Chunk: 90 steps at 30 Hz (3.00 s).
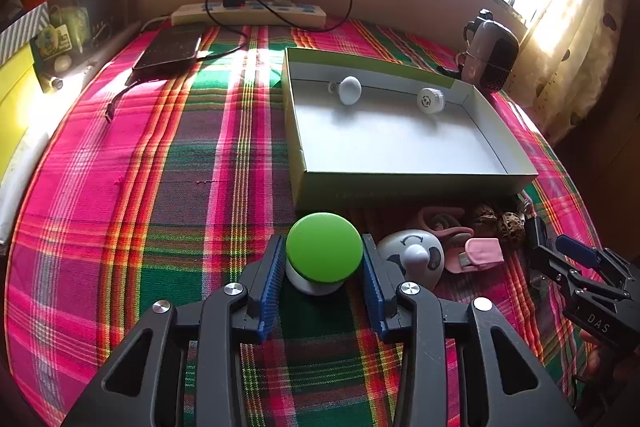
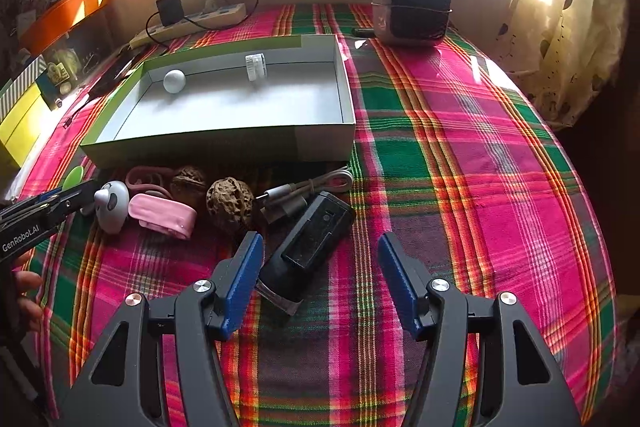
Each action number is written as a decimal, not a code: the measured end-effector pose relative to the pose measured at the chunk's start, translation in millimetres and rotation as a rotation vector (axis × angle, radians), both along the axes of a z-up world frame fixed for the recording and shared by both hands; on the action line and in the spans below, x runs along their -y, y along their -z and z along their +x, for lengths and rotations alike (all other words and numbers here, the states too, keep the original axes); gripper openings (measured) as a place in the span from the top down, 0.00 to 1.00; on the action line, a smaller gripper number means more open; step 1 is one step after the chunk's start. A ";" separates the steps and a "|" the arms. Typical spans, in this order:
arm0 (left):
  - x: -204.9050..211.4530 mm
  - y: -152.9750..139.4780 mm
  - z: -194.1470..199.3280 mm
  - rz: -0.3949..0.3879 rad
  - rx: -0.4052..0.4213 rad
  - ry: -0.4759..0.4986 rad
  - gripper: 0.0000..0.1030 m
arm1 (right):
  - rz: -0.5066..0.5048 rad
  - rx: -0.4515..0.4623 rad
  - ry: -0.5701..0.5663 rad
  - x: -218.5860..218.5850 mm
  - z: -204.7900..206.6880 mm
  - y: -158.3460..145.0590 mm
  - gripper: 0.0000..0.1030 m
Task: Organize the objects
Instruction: 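Grasp the black cylindrical device with the right gripper while the left holds the massager, then carry the green massager and black device into the box lid and release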
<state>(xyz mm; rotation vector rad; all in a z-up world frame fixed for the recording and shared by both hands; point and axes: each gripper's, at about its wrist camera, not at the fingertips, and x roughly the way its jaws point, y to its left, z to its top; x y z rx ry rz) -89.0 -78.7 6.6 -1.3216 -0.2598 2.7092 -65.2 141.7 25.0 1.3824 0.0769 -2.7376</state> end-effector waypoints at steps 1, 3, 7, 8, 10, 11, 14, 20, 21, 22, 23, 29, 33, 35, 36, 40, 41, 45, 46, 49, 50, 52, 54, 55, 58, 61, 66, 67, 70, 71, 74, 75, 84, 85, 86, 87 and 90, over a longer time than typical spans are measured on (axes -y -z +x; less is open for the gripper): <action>0.4 -0.4 0.5 -0.001 0.000 0.000 0.66 | 0.011 0.000 0.000 -1.0 1.5 0.3 0.41; -0.1 -0.1 1.4 -0.006 0.000 0.001 0.66 | 0.031 0.002 0.010 -3.6 4.0 1.0 0.41; -0.1 -0.5 2.2 -0.010 0.001 -0.001 0.66 | 0.051 0.000 0.027 -12.1 8.9 2.0 0.41; -0.5 0.0 2.3 -0.013 0.001 -0.001 0.66 | 0.054 0.000 0.032 -14.4 9.5 2.2 0.41; -0.8 0.3 3.4 -0.017 0.002 0.000 0.66 | 0.047 0.004 0.032 -17.3 10.1 3.7 0.41; -1.0 0.6 3.8 -0.020 0.002 0.001 0.66 | 0.040 0.006 0.030 -17.6 9.8 4.1 0.41; -1.1 0.7 4.2 -0.020 0.002 0.003 0.66 | 0.021 0.008 0.021 -17.5 8.3 7.1 0.41; -2.7 0.9 3.5 -0.045 -0.002 0.007 0.66 | 0.006 0.007 0.003 -17.3 2.7 12.7 0.41; -2.8 0.9 2.7 -0.049 -0.002 0.007 0.66 | -0.002 0.008 0.004 -18.3 1.5 12.9 0.41; -2.6 0.7 1.7 -0.048 -0.001 0.004 0.66 | -0.005 0.006 0.004 -18.5 0.4 13.0 0.41; -2.5 0.5 0.4 -0.047 -0.001 0.003 0.66 | -0.005 0.002 0.003 -19.1 -0.7 13.3 0.41; -7.2 0.4 -2.7 -0.077 -0.005 0.004 0.66 | -0.010 -0.002 -0.005 -21.0 -6.4 13.7 0.41; -6.5 0.5 -4.1 -0.072 -0.004 -0.006 0.66 | -0.012 -0.001 -0.013 -21.4 -8.0 13.7 0.41; -6.1 0.5 -4.4 -0.068 -0.005 -0.012 0.66 | -0.014 -0.001 -0.013 -21.6 -7.9 13.5 0.41; -6.2 0.5 -4.4 -0.069 -0.005 -0.012 0.66 | -0.011 -0.001 -0.013 -21.3 -7.9 13.4 0.41; -6.0 0.6 -4.2 -0.067 -0.005 -0.018 0.68 | -0.011 -0.001 -0.016 -23.0 -8.2 12.8 0.41; -6.2 0.6 -4.2 -0.070 -0.006 -0.020 0.69 | -0.012 -0.001 -0.017 -23.3 -8.1 12.8 0.41; -6.1 0.6 -3.6 -0.077 -0.007 -0.023 0.70 | -0.008 -0.007 -0.014 -22.8 -6.6 11.6 0.52; -6.1 0.7 -3.5 -0.077 -0.006 -0.025 0.70 | -0.008 -0.009 -0.017 -22.6 -6.1 11.3 0.57; -5.7 0.6 -2.8 -0.077 -0.008 -0.027 0.71 | -0.007 -0.011 -0.029 -20.9 -5.3 10.8 0.63; -5.8 0.6 -2.8 -0.078 -0.008 -0.026 0.71 | -0.008 -0.012 -0.032 -20.1 -5.2 10.8 0.66; -5.2 0.5 -2.4 -0.079 -0.008 -0.025 0.71 | -0.005 -0.014 -0.033 -18.9 -4.6 10.4 0.72; -5.5 0.5 -2.2 -0.080 -0.008 -0.025 0.71 | 0.000 -0.015 -0.034 -18.1 -4.6 10.4 0.72; -5.4 0.5 -2.2 -0.079 -0.009 -0.025 0.71 | -0.001 -0.014 -0.034 -18.2 -4.6 10.4 0.72; -5.4 0.4 -2.1 -0.081 -0.010 -0.025 0.71 | -0.001 -0.015 -0.033 -18.0 -4.3 10.3 0.72; -5.4 0.2 -2.0 -0.083 -0.011 -0.024 0.71 | -0.002 -0.014 -0.033 -18.3 -4.3 10.4 0.72; -5.2 -0.2 -1.7 -0.083 -0.010 -0.024 0.71 | -0.002 -0.014 -0.034 -18.1 -4.3 10.5 0.72; -5.3 0.0 -1.6 -0.085 -0.010 -0.023 0.71 | -0.003 -0.014 -0.034 -17.8 -4.3 10.5 0.72; -5.5 -2.2 -1.1 -0.092 -0.010 -0.025 0.73 | 0.001 -0.012 -0.036 -17.9 -4.3 10.5 0.72; -5.6 -3.6 -0.8 -0.096 -0.013 -0.024 0.76 | 0.002 -0.011 -0.035 -18.4 -4.4 10.5 0.72; -4.7 -6.9 -1.0 -0.097 -0.017 -0.016 0.85 | 0.000 -0.019 -0.032 -20.1 -3.5 7.9 0.72; -4.7 -5.9 -1.3 -0.098 -0.013 -0.012 0.85 | -0.005 -0.026 -0.032 -20.8 -2.9 5.8 0.72; -3.4 -7.6 2.7 -0.092 -0.024 -0.024 0.85 | -0.008 -0.048 -0.034 -20.5 -0.5 -2.7 0.72; -3.3 -8.9 3.2 -0.091 -0.027 -0.023 0.85 | -0.008 -0.050 -0.034 -20.6 -0.7 -3.5 0.72; -3.3 -10.6 3.7 -0.091 -0.031 -0.024 0.85 | -0.008 -0.052 -0.035 -20.6 -1.3 -4.7 0.72; -3.4 -12.5 4.0 -0.091 -0.035 -0.025 0.85 | -0.008 -0.055 -0.036 -20.3 -1.3 -6.4 0.72; -4.3 -21.1 5.4 -0.092 -0.052 -0.022 0.85 | -0.022 -0.067 -0.049 -20.0 -2.8 -14.8 0.72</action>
